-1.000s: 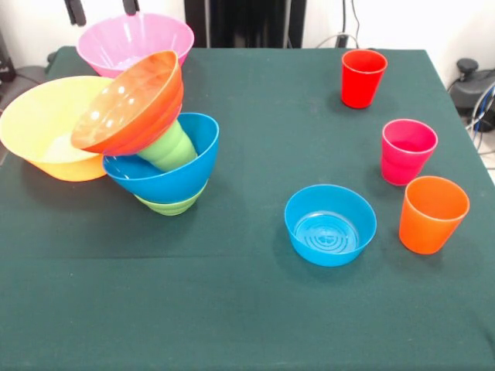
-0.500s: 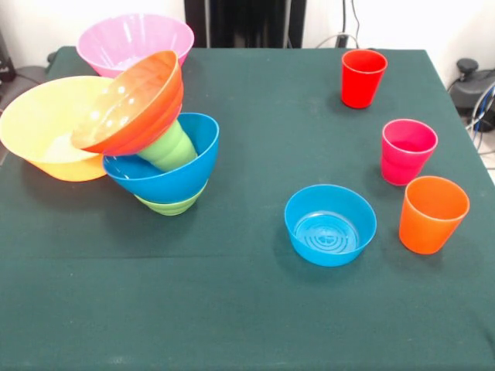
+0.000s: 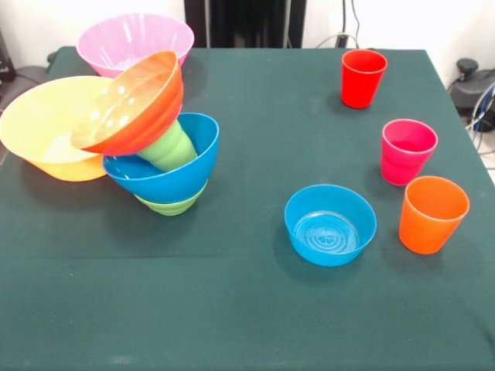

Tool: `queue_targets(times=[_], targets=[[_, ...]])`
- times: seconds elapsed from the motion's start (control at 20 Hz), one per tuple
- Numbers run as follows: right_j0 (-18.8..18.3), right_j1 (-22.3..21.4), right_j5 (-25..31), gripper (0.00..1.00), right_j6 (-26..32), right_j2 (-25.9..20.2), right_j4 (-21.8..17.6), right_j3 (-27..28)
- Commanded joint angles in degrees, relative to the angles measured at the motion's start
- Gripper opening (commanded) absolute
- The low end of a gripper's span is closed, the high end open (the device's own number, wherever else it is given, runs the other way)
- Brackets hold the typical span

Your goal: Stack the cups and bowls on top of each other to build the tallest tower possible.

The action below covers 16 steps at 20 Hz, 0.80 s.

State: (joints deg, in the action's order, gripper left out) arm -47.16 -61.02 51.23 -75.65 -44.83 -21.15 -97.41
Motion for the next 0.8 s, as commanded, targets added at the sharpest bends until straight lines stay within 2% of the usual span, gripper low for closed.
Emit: queue_targets(times=[0.05,0.3,0.65,0.8], targets=[[6.74,1.14,0.24,1.00,-15.52,7.39,-0.44,-4.99],[9.56,8.59,-6.16,1.00,-17.25,11.09,-4.53,-2.56],[10.26,14.50,-6.62,1.00,-15.14,12.54,-5.67,0.42],[11.03,16.01,-4.87,1.00,-14.32,13.23,-5.91,2.19]])
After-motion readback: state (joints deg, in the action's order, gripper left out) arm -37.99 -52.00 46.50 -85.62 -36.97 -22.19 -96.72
